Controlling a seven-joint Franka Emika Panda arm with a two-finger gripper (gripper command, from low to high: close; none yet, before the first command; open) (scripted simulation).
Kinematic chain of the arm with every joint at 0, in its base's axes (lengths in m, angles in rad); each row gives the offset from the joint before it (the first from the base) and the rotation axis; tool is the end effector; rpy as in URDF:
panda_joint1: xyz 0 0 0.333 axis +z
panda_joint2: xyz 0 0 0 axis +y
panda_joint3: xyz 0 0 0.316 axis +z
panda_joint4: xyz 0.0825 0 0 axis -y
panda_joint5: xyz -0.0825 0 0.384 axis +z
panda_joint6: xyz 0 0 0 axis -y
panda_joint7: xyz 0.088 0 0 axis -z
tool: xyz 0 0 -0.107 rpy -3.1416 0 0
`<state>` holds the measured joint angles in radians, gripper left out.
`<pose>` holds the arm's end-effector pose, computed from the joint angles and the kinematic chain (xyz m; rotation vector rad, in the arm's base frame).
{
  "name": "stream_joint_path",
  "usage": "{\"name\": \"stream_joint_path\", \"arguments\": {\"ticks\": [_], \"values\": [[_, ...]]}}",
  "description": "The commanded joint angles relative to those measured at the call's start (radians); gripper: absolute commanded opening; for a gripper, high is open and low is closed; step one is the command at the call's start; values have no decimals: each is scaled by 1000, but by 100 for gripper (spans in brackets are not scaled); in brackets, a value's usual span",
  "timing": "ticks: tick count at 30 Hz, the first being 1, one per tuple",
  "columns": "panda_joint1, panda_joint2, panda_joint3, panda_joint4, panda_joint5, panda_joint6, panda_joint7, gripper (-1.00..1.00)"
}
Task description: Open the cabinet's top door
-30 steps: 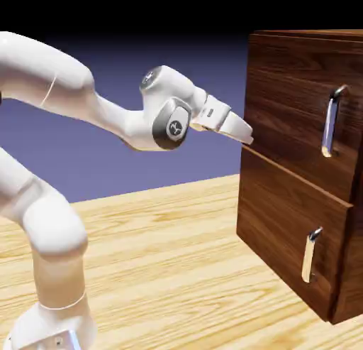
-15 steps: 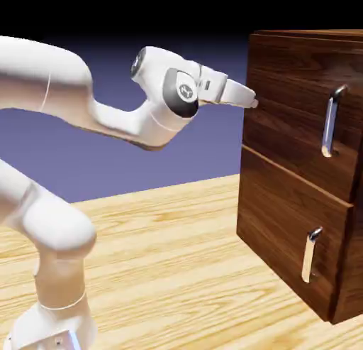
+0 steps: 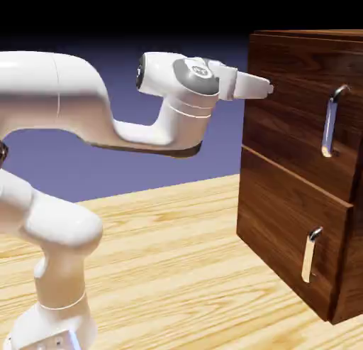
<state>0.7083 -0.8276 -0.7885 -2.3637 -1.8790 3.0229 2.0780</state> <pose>0.3850 -0.0491 0.6184 -1.9400 0.6760 -1.6327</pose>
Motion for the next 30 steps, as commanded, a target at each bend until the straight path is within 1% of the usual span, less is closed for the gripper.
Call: {"name": "stream_joint_path", "arguments": {"ticks": [1,23,24,29,30], "values": [[16,-6,-18,10,-44,0,31,0],[369,-137,-418,237,-996,-7,709,0],[369,-137,-418,237,-996,-7,709,0],[550,-99,-524,375,-1001,-21,706,0],[552,-98,-525,376,-1002,-21,706,0]]}}
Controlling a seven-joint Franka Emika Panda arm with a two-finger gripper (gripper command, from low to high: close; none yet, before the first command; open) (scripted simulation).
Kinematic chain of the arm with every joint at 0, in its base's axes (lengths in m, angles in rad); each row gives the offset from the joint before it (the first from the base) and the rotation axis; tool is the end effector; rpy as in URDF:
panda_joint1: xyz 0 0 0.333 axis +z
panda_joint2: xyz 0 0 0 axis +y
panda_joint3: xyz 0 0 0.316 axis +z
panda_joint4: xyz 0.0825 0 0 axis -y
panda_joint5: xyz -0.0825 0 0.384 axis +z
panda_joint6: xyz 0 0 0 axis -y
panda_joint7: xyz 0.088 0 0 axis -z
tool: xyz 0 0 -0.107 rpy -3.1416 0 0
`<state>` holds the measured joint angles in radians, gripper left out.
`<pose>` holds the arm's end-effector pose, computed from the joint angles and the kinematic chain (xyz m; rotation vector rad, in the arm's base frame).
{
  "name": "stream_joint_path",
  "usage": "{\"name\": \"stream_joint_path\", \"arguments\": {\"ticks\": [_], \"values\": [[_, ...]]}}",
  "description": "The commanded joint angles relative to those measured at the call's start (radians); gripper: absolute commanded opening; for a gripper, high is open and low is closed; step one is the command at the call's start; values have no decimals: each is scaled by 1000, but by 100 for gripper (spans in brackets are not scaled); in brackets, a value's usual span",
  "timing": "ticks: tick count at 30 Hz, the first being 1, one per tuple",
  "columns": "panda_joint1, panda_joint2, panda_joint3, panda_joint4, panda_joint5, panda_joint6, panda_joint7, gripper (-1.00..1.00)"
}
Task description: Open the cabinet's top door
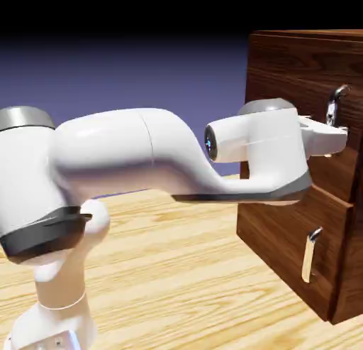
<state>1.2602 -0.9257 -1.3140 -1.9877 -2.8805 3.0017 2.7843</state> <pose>0.4976 -0.1649 0.5331 -1.7628 0.6847 -1.7306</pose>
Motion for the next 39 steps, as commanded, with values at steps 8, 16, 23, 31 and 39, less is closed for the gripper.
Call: {"name": "stream_joint_path", "arguments": {"ticks": [8,16,23,31,39], "values": [[-217,33,144,-194,81,-127,9,-100],[-507,25,378,-438,247,-289,-26,-100],[-740,-56,628,-655,472,-455,-102,-100],[-883,-191,918,-843,790,-662,-198,-100],[-893,-280,1208,-933,1122,-890,-258,-100]]}}
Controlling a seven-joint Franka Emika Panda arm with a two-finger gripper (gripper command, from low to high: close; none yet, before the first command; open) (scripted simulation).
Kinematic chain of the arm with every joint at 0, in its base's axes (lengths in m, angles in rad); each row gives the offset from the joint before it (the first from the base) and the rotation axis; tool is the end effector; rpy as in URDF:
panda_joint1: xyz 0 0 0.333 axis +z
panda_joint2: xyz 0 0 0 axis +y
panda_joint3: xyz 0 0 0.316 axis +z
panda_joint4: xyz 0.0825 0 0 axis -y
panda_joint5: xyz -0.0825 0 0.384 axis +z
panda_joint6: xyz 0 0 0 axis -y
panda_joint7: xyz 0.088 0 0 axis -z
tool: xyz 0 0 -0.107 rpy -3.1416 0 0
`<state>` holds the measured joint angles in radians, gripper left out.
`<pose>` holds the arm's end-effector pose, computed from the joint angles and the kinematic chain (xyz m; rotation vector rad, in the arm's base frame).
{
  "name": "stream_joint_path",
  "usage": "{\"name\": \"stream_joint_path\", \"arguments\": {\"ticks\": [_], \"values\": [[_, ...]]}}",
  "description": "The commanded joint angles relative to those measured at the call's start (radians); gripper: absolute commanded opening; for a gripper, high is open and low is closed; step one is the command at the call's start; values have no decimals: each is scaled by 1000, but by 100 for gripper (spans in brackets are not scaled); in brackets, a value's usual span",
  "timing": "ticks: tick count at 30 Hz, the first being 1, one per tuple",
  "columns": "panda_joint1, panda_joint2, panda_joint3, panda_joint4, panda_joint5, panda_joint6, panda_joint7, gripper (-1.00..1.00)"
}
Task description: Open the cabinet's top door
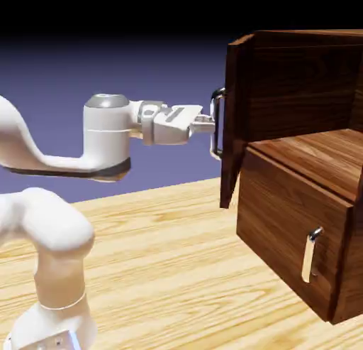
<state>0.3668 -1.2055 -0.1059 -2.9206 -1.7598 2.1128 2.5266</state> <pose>0.2644 0.0210 0.5332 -1.6132 1.4499 -2.1673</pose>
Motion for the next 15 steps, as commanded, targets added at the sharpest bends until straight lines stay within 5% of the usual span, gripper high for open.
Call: {"name": "stream_joint_path", "arguments": {"ticks": [1,15], "values": [[4,-4,36,-4,41,-31,-4,-100],[29,153,544,120,561,-477,35,-100]]}}
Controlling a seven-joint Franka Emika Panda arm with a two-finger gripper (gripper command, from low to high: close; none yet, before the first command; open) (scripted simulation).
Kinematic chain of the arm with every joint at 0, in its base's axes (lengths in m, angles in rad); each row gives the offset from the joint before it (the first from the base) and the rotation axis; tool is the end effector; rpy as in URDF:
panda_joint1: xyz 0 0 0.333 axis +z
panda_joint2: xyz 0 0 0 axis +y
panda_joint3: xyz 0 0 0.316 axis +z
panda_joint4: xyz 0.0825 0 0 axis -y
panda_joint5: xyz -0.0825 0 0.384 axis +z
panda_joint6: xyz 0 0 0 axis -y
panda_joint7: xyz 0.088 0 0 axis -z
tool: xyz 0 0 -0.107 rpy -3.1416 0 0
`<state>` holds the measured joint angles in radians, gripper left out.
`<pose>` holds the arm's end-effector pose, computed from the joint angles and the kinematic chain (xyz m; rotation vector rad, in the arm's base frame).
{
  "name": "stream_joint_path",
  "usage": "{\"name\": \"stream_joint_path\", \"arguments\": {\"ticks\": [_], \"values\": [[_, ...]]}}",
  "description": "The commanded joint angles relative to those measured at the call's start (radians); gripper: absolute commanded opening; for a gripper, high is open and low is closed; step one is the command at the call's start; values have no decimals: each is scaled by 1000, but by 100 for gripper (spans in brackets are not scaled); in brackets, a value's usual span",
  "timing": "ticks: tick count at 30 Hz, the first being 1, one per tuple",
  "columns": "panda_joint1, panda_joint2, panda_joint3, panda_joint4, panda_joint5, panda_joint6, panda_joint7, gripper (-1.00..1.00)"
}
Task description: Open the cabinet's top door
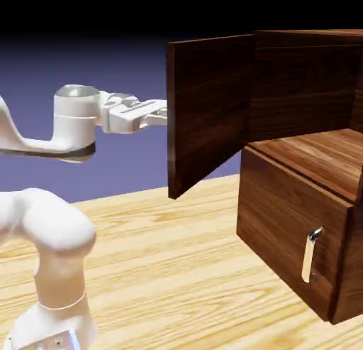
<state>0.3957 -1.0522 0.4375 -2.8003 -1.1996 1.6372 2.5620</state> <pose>0.2190 0.1305 0.5332 1.3721 -1.6386 2.1295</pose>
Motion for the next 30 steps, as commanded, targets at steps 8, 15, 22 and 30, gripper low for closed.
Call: {"name": "stream_joint_path", "arguments": {"ticks": [8,15,22,30], "values": [[-131,224,290,233,225,-287,73,-100],[-337,417,544,479,335,-527,145,-100],[-581,541,797,679,387,-700,201,-100],[-871,531,1049,842,441,-786,189,-100]]}}
